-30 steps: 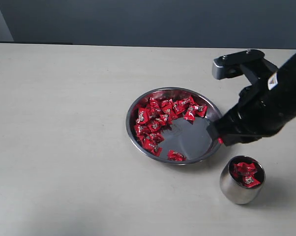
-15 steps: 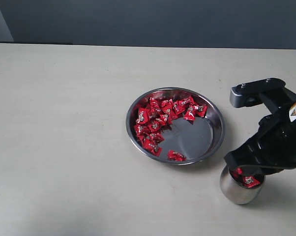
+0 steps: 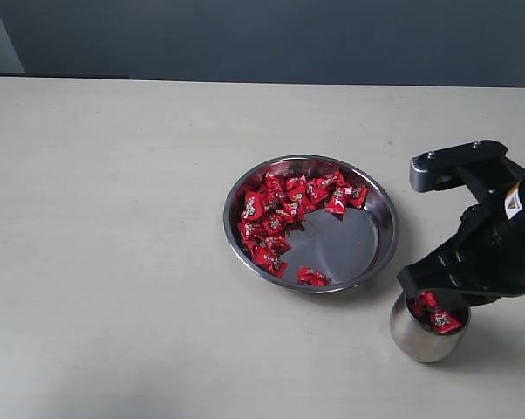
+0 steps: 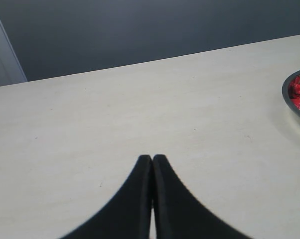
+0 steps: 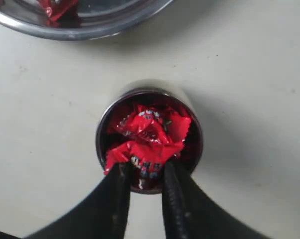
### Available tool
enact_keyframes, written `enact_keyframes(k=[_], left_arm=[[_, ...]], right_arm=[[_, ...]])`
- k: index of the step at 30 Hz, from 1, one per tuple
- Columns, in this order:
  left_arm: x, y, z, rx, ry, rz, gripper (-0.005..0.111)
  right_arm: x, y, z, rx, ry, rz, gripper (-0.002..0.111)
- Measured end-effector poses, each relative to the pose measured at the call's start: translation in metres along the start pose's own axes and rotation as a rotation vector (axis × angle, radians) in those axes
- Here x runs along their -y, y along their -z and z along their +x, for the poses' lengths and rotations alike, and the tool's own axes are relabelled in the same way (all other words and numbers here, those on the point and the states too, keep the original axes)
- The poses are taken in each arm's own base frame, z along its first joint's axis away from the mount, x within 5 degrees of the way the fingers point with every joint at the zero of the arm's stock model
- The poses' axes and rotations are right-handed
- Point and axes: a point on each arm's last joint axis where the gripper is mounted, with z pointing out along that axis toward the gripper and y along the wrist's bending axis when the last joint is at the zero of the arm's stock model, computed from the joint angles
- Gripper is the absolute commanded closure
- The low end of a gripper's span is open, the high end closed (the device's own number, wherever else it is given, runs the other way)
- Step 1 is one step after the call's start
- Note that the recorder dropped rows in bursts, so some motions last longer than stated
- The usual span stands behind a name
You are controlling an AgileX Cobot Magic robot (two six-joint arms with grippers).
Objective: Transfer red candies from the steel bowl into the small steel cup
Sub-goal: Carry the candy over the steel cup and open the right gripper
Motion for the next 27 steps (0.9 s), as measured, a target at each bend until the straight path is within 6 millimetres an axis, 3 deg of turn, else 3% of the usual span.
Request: enact_keyframes(k=[7,27], left_arm=[[0.0000,0.0000,0.0000,0.000,0.000,0.000,0.106],[0.0000,0.0000,0.0000,0.000,0.000,0.000,0.106]], right_arm=[[0.0002,-0.0106,-0.0034,-0.024,-0.005,0.004,0.080],[0.0005,-0.0113,-0.0003,-0.064,-0.007,0.008,0.079]])
